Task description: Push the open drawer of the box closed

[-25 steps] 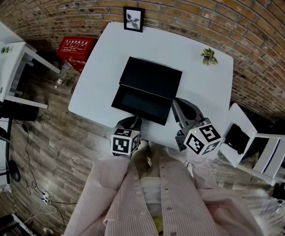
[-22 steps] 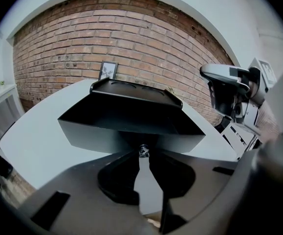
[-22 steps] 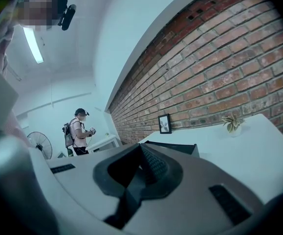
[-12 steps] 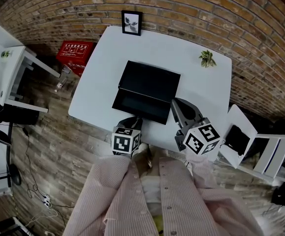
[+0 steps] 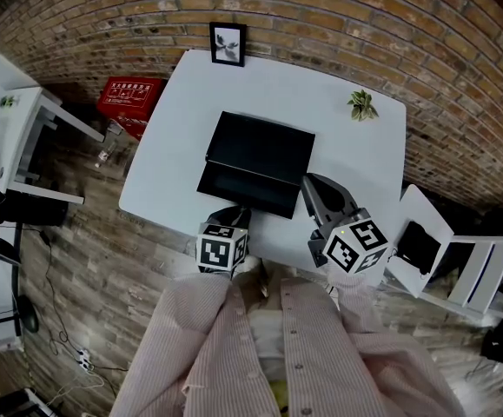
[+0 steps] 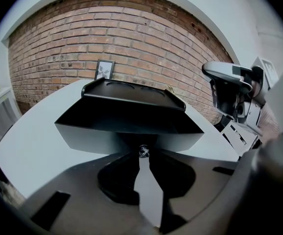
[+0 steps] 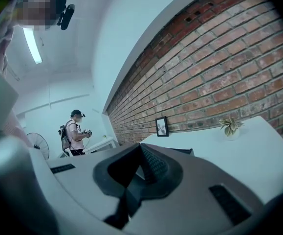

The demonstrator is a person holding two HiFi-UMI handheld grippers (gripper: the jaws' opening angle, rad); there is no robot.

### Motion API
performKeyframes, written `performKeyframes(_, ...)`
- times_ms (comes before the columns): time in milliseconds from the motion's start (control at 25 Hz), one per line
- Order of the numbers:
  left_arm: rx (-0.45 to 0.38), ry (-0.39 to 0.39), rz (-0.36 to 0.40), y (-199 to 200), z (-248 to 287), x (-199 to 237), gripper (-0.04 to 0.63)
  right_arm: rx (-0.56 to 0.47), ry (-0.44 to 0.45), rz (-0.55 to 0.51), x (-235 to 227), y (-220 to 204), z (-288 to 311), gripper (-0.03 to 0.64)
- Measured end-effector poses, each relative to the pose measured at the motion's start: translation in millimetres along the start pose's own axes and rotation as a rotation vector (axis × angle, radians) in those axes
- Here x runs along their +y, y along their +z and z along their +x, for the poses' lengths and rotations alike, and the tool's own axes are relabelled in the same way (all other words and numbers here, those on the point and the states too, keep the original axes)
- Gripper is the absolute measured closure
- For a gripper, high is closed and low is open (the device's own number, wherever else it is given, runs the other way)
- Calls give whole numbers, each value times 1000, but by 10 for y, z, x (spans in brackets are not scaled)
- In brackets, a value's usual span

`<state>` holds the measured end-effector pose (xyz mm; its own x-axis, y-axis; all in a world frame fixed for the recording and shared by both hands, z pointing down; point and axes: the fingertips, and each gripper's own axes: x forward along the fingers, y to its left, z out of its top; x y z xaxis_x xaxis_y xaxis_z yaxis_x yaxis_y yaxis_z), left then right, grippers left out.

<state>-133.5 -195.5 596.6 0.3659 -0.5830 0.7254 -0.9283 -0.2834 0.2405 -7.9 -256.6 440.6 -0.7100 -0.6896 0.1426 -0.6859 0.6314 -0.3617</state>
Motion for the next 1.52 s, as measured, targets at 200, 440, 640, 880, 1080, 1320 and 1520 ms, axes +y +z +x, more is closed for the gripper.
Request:
performKeyframes(200, 1, 0, 0, 34, 31, 14, 535, -3, -5, 0, -25, 2, 6, 614)
performKeyframes(440, 1, 1, 4, 93, 79, 31, 535, -9, -15, 0, -62, 15, 10, 614)
performKeyframes(640, 2, -3, 5, 150, 119, 46, 535, -10, -24, 1, -96, 28, 31, 614)
performKeyframes(880, 4, -7, 9, 208, 185, 59, 535, -14, -38, 2, -145, 37, 35, 614)
performKeyframes(1080, 6, -7, 9, 266, 247, 67, 535, -16, -51, 4, -210, 54, 33, 614)
performKeyframes(1320, 4, -9, 8, 326, 301, 72, 535, -16, -57, 8, -264, 57, 58, 614)
performKeyframes(1520, 3, -12, 6, 370, 342, 71, 535, -13, -63, 9, -302, 62, 74, 614)
